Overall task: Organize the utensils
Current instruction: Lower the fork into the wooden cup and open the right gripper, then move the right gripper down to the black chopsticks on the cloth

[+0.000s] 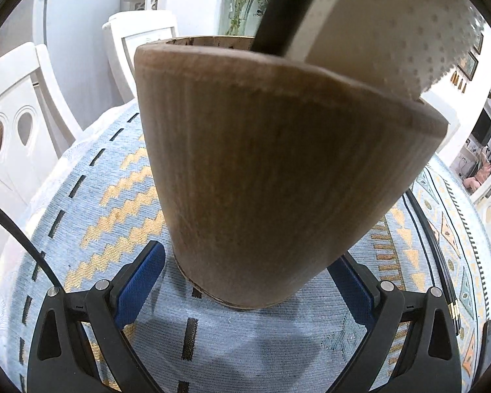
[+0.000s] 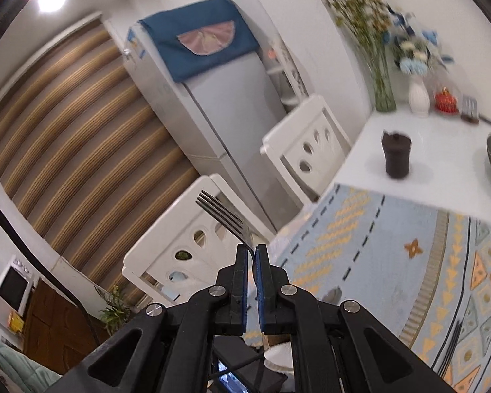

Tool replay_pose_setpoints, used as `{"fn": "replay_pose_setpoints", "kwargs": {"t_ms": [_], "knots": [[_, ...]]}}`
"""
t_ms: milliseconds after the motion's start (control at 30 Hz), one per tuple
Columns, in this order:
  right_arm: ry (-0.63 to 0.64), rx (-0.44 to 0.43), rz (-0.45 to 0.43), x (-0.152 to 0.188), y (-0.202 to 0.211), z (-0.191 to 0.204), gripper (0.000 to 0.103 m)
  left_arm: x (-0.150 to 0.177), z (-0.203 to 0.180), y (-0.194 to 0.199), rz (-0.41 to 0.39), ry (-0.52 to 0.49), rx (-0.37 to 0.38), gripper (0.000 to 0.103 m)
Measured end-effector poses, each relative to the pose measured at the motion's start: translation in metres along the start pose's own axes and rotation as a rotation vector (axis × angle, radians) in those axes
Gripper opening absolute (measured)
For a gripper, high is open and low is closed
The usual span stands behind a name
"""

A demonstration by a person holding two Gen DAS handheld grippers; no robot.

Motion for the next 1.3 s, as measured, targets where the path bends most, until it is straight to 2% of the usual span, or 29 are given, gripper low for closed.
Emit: {"fn": "replay_pose_setpoints", "kwargs": {"t_ms": [133, 233, 267, 300, 367, 433, 533, 600, 667, 733, 800, 867, 967, 1033, 1133, 1300], "knots": [[-0.08, 0.008, 0.111, 0.014, -0.006, -0.016, 0.01, -0.001, 0.005, -0.003, 0.004, 0.0, -0.001, 0.098], [-0.091, 0.004, 0.097, 0.018, 0.009, -0.019, 0.011, -0.001, 0.006, -0.005, 0.008, -0.001, -0.002, 0.098], [-0.096, 0.003, 0.089, 0.018, 0.016, -0.019, 0.015, -0.002, 0.007, -0.006, 0.009, -0.001, -0.003, 0.098], [-0.104, -0.001, 0.077, 0.018, 0.022, -0.02, 0.026, -0.002, 0.008, -0.008, 0.01, 0.0, -0.003, 0.098], [-0.114, 0.006, 0.041, 0.017, 0.039, -0.022, 0.041, -0.003, 0.008, -0.009, 0.012, -0.002, -0.006, 0.098], [-0.098, 0.022, -0.001, 0.015, 0.059, -0.021, 0.041, -0.003, 0.008, -0.01, 0.013, -0.001, -0.007, 0.098], [-0.103, 0.112, -0.076, 0.016, 0.099, -0.033, 0.048, -0.006, 0.007, -0.011, 0.017, -0.002, -0.008, 0.098], [-0.159, 0.181, -0.122, 0.025, 0.123, -0.054, 0.063, -0.006, 0.006, -0.012, 0.017, -0.003, -0.008, 0.098], [-0.232, 0.26, -0.125, 0.049, 0.14, -0.083, 0.063, -0.006, 0.006, -0.012, 0.017, -0.003, -0.008, 0.098], [-0.299, 0.353, -0.083, 0.077, 0.142, -0.106, 0.063, -0.007, 0.006, -0.012, 0.017, -0.004, -0.008, 0.098], [-0.363, 0.42, -0.027, 0.114, 0.137, -0.125, 0.063, -0.007, 0.006, -0.012, 0.018, -0.004, -0.009, 0.098], [-0.438, 0.45, 0.039, 0.159, 0.122, -0.138, 0.063, -0.006, 0.007, -0.012, 0.019, -0.003, -0.01, 0.098], [-0.466, 0.52, 0.121, 0.207, 0.096, -0.145, 0.063, -0.006, 0.006, -0.014, 0.022, -0.004, -0.011, 0.098], [-0.465, 0.535, 0.153, 0.228, 0.079, -0.142, 0.063, -0.006, 0.005, -0.015, 0.025, -0.006, -0.014, 0.098], [-0.375, 0.626, 0.197, 0.243, 0.051, -0.134, 0.063, -0.007, 0.005, -0.017, 0.025, -0.006, -0.017, 0.098], [-0.192, 0.71, 0.258, 0.257, 0.007, -0.127, 0.063, -0.007, 0.005, -0.017, 0.025, -0.007, -0.017, 0.098]]}}
Point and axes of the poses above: each gripper's, at about its wrist camera, not at the fingertips, and y roughly against the way its jaws point, z to its left, x to its underside, the point moved 6 cm from there along -y, roughly the way its jaws point, and after that the axes turned 2 degrees about y, right-handed, at the moved point
